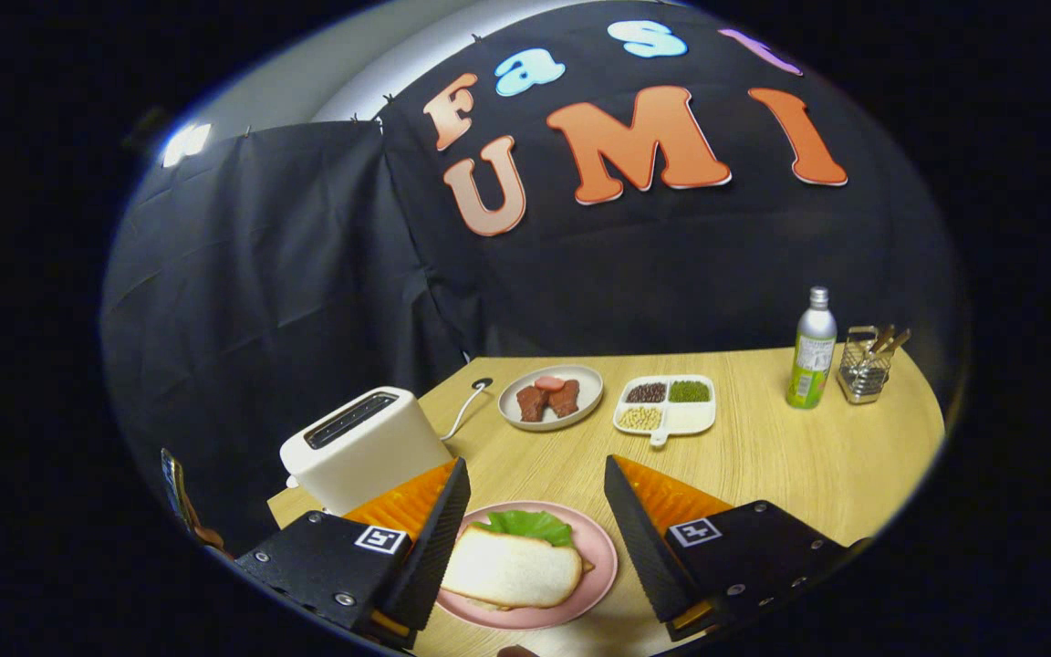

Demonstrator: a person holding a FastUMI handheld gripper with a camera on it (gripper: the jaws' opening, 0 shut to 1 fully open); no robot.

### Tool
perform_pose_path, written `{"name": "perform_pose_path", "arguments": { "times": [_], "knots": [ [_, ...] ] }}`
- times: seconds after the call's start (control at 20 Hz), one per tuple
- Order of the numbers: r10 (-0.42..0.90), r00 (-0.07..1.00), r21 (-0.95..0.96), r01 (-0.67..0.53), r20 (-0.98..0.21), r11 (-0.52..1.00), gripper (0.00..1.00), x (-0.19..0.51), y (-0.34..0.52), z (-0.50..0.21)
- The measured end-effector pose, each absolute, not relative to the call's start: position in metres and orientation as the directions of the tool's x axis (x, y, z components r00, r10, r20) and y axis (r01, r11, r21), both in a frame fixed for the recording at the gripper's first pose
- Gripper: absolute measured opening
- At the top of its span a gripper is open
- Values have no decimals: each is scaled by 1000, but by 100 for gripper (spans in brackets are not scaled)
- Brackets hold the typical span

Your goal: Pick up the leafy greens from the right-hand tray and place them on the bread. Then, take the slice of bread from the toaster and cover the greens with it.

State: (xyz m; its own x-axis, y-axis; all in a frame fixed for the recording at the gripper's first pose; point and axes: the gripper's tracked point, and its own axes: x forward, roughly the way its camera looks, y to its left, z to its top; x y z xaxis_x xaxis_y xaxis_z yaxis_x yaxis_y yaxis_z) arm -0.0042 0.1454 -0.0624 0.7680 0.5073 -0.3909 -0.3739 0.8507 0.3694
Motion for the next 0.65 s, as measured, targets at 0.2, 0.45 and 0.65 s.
{"name": "perform_pose_path", "arguments": {
  "times": [0.2,0.45,0.65],
  "knots": [
    [425,852,287,-343,-305,894,93,8,128,-34],
    [382,905,185,-350,-189,918,99,9,119,-2],
    [335,933,109,-322,-134,940,98,9,113,13]
  ]
}}
